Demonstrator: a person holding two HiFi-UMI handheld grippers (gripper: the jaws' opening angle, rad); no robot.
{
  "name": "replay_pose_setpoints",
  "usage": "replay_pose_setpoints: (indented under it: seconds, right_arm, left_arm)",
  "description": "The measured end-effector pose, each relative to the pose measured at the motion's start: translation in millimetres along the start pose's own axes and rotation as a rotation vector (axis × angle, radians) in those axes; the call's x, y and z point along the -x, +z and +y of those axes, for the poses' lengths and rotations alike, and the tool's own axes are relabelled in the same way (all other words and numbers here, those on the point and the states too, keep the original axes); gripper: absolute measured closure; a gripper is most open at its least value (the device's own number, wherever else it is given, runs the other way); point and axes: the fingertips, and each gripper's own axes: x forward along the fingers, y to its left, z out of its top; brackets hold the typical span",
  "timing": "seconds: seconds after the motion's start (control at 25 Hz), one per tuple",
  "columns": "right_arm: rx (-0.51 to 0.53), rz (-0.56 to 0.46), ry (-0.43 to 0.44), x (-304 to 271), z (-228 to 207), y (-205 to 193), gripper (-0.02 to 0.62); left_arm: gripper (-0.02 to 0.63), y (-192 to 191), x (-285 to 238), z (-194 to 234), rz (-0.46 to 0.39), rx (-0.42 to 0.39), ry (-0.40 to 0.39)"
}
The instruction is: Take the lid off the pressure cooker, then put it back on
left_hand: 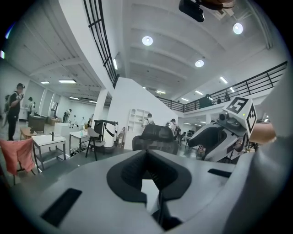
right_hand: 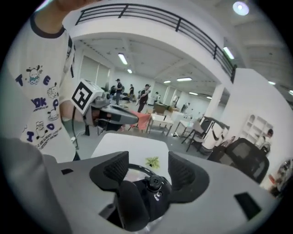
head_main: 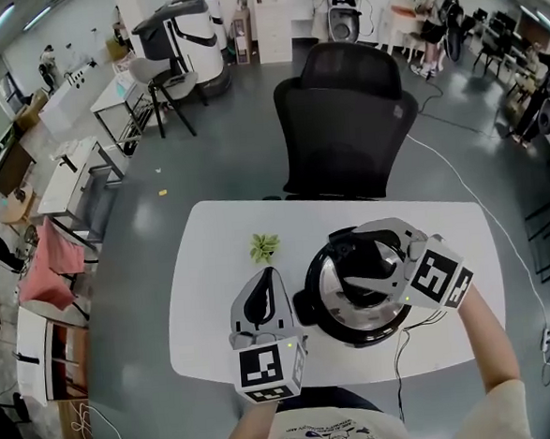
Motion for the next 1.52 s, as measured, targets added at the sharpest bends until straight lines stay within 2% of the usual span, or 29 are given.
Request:
replay_pose_setpoints:
  seconds: [0.2, 0.36, 0.56, 1.0, 1.52]
  right_arm:
    - [-0.083, -0.168, -0.285, 28.0, -27.1, 20.0, 0.397]
    - [-0.231, -0.268, -0.524, 56.9, -42.0, 18.3, 0.496]
    - [-0.373, -0.356, -0.713, 86.5, -44.8, 11.9, 0.548]
    - [-0.518, -0.388, -0.944, 114.7, -24.0, -4.7, 0.584]
    - [-0.58, -0.409, -0.979, 116.5, -12.4, -7.9, 0.584]
  left_arm:
    - [0.594, 16.7, -7.6, -7.4, -0.024, -0.018, -0.021]
    - [0.594, 25.8, -9.9, -14.8, -0.036, -0.032, -0.041]
    - [0.594, 35.6, -9.1, -26.1, -0.051, -0.046, -0.07]
    - [0.594, 46.5, 2.7, -43.8, -0.079, -0.06, -0.108]
    - [0.594, 47.3, 11.3, -51.2, -0.081, -0.063, -0.139]
